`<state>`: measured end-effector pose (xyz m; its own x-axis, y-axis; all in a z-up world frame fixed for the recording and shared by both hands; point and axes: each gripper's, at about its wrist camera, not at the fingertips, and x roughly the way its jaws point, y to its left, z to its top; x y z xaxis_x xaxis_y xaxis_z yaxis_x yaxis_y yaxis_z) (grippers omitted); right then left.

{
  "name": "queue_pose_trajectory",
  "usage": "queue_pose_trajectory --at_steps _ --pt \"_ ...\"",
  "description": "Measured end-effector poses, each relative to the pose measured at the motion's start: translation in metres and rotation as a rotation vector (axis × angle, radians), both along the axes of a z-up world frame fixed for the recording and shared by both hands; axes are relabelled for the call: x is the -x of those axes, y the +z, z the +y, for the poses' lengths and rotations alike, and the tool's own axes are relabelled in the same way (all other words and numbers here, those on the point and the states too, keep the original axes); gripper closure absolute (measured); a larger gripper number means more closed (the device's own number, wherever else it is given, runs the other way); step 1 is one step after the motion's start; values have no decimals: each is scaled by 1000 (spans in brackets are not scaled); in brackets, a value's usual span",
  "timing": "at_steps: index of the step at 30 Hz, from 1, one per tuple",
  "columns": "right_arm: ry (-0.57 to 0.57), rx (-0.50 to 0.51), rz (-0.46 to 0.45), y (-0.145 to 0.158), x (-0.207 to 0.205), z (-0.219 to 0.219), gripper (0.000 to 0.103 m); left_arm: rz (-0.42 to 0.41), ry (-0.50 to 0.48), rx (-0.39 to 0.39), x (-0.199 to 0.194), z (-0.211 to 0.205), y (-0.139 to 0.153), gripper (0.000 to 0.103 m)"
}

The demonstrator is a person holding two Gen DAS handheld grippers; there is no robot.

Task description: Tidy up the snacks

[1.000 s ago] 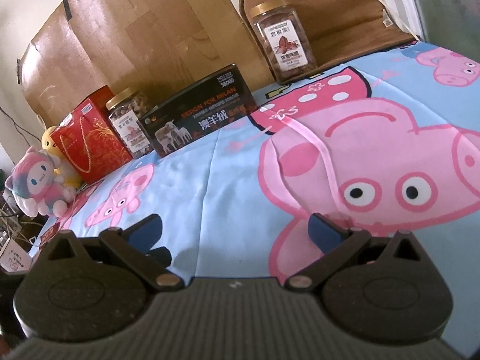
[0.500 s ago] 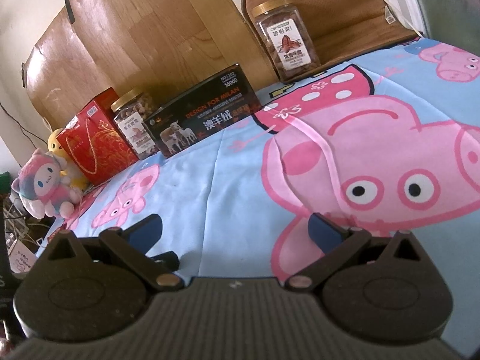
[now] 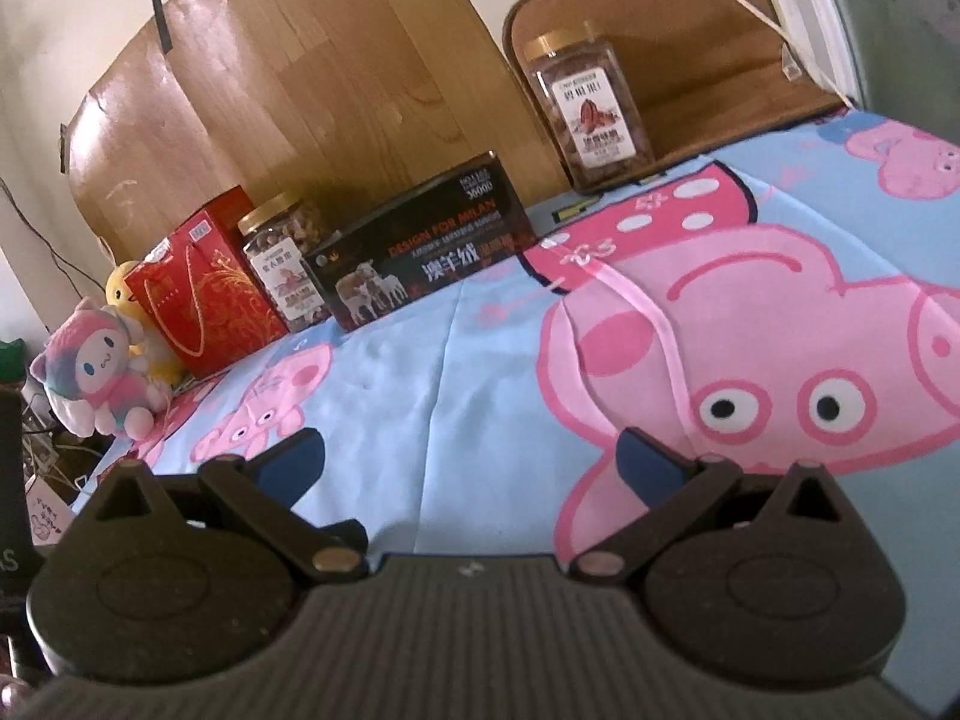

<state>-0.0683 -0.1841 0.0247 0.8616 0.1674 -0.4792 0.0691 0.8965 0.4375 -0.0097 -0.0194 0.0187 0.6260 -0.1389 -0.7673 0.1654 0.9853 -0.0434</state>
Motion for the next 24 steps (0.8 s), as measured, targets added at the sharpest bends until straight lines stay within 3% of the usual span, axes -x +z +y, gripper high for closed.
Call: queue_pose_trajectory --at_steps 24 --pt "14 4 -42 3 3 0 0 -17 -13 8 6 0 7 0"
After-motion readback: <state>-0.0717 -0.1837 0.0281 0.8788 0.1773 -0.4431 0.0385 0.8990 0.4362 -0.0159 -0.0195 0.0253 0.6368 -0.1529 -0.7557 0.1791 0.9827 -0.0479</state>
